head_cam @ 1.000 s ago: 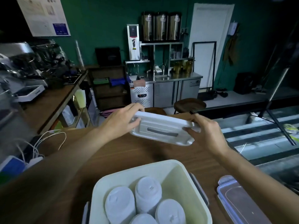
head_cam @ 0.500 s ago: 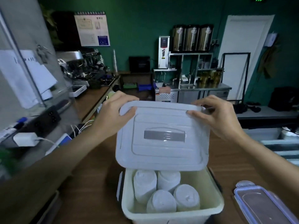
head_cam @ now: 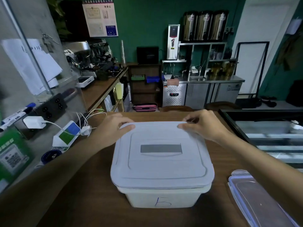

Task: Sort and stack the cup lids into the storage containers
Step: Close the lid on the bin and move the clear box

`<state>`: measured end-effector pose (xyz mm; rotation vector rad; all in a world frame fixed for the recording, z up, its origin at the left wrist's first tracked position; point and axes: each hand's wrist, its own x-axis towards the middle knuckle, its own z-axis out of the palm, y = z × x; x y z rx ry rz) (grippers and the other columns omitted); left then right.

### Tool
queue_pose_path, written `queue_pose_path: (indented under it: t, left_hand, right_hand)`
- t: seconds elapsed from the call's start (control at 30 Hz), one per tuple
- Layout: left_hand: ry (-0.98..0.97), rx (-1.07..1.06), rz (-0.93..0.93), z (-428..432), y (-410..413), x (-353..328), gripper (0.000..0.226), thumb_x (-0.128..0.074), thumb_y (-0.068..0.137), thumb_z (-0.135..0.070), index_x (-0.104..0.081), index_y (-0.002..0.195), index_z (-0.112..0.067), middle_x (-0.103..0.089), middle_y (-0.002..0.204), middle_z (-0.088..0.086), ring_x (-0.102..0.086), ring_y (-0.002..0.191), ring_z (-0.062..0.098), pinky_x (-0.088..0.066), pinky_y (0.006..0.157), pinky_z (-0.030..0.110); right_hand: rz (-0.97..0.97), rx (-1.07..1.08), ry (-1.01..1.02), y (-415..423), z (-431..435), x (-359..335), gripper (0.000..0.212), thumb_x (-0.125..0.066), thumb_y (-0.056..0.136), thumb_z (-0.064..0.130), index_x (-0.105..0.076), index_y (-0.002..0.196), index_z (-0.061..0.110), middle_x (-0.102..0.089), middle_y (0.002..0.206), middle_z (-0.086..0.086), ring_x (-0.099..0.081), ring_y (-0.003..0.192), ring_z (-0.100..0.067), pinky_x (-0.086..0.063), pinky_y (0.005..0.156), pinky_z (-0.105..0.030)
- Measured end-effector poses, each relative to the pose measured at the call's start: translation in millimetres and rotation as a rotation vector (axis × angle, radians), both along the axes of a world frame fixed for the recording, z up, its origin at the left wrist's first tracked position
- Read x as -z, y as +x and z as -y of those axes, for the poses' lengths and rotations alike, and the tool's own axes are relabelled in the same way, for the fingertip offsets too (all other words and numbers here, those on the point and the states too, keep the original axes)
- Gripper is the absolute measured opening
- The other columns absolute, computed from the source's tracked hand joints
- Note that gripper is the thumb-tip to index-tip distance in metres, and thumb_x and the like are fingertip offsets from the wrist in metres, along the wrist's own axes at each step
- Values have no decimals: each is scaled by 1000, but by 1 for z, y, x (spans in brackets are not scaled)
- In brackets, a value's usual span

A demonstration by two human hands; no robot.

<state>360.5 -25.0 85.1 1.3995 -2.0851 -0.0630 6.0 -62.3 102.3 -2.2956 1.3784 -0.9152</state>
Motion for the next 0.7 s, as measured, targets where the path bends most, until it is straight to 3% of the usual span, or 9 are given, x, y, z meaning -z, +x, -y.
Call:
queue_pose_path:
  t: [0.13, 0.3, 0.37, 0.5, 0.6, 0.7]
  left_hand:
    - [161, -29, 21, -3, -5, 38, 20, -67, 101, -33, -77, 118, -28, -63, 96, -8, -59, 86, 3, -43, 78, 28]
    - [209, -87, 30, -6, -9, 65, 28, -60, 102, -45, -76, 120, -30, -61, 99, -8, -65, 90, 16, -55, 82, 44]
    - [213, -126, 53, -5, -12, 66, 27, -59, 103, -46, -74, 120, -32, -60, 102, -8, -64, 91, 18, -54, 80, 43]
    - [229, -154, 103, 0, -16, 64, 29, -57, 103, -47, -73, 122, -32, -63, 107, -8, -65, 97, 19, -48, 74, 34]
    - [229, -206, 220, 0, -13, 66, 36, -52, 102, -56, -72, 122, -34, -69, 113, -8, -66, 106, 19, -52, 81, 36]
    - [212, -223, 158, -6, -11, 70, 47, -51, 101, -60, -66, 135, -31, -66, 131, -5, -61, 124, 20, -52, 93, 40]
  right_hand:
    - [-106, 11, 118, 2, -1, 30, 19, -82, 84, 43, -80, 93, 26, -73, 83, 18, -65, 75, 9, -51, 67, -10]
    - [-96, 48, 141, 2, -3, 61, 21, -77, 90, 42, -80, 94, 22, -74, 90, 10, -67, 86, -3, -56, 77, -29]
    - [-129, 99, 63, 3, -1, 71, 20, -77, 91, 40, -78, 96, 21, -66, 93, 6, -61, 93, -15, -47, 77, -32]
    - [-122, 115, 68, 6, -3, 76, 17, -74, 94, 36, -77, 100, 20, -61, 95, 6, -62, 91, -17, -42, 73, -25]
    - [-121, 121, 132, 4, -9, 82, 28, -67, 98, 41, -73, 112, 18, -61, 104, 5, -61, 99, -19, -46, 79, -28]
    - [-150, 129, 151, 2, -25, 82, 39, -46, 104, 48, -66, 114, 16, -56, 115, 5, -58, 114, -25, -49, 91, -40]
